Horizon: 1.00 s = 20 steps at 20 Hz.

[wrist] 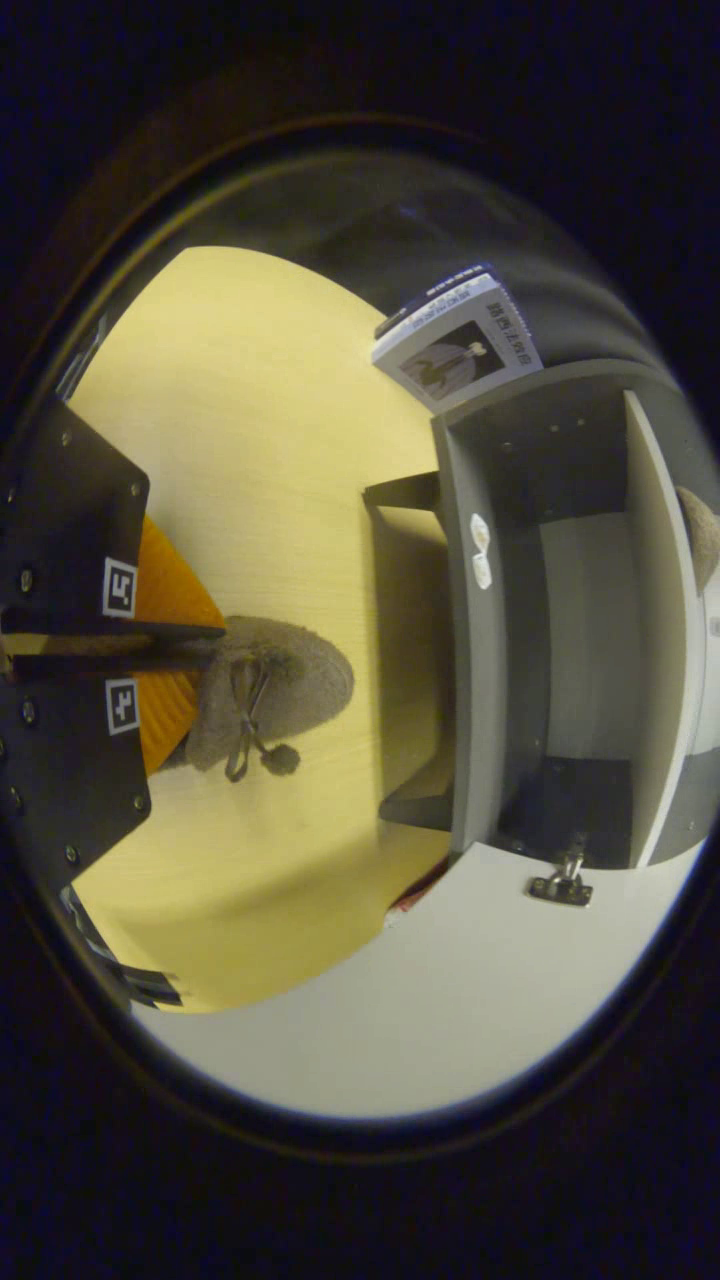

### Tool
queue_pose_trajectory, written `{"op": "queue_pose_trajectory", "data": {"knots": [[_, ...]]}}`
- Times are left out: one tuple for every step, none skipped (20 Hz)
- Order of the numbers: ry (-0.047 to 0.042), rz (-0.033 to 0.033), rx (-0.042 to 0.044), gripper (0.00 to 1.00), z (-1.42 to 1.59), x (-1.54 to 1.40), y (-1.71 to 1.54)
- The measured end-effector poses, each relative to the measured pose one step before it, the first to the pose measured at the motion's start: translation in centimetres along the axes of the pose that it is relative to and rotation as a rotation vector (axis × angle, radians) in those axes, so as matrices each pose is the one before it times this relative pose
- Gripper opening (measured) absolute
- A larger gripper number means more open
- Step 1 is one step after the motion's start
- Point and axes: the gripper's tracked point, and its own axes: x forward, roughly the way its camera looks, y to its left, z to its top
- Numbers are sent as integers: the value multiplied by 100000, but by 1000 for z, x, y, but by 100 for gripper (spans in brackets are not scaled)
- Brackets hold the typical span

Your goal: Open the shoe cabinet door, grab the shoes and put them into the shoe cabinet, then close the shoe cabinet door.

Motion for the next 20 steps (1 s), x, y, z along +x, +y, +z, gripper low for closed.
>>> {"op": "queue_pose_trajectory", "data": {"knots": [[-1540, -433, 366, 8, 829, -546, 49], [-2034, -564, 304, 8, 802, -532, 117], [-2431, -462, 320, 8, 1048, -727, 106], [-1857, -245, 400, 8, 826, -542, 142], [-2300, -103, 783, 8, 1011, -738, 134], [-2442, -305, 886, 8, 1114, -643, 138], [-2633, -423, 796, 8, 1261, -916, 96], [-3038, -778, 635, 8, 1301, -799, 32], [-3247, -940, 539, 8, 1447, -898, -51], [-3090, -965, 599, 8, 1456, -849, -56], [-3189, -842, 799, 8, 1531, -877, -59], [-3187, -792, 989, 8, 1531, -685, -92], [-2947, -728, 1013, 8, 1566, -814, -101], [-2593, -573, 885, 8, 1467, -648, -71], [-2472, -557, 295, 8, 1515, -598, -91], [-2104, -631, -58, 8, 1409, -359, -96], [-1870, -617, -201, 8, 1393, -302, -95], [-1873, -730, -194, 8, 1327, -29, -146], [-1838, -513, -15, 8, 1386, -70, -34], [-1912, -425, 100, 8, 1296, 193, -27]]}}
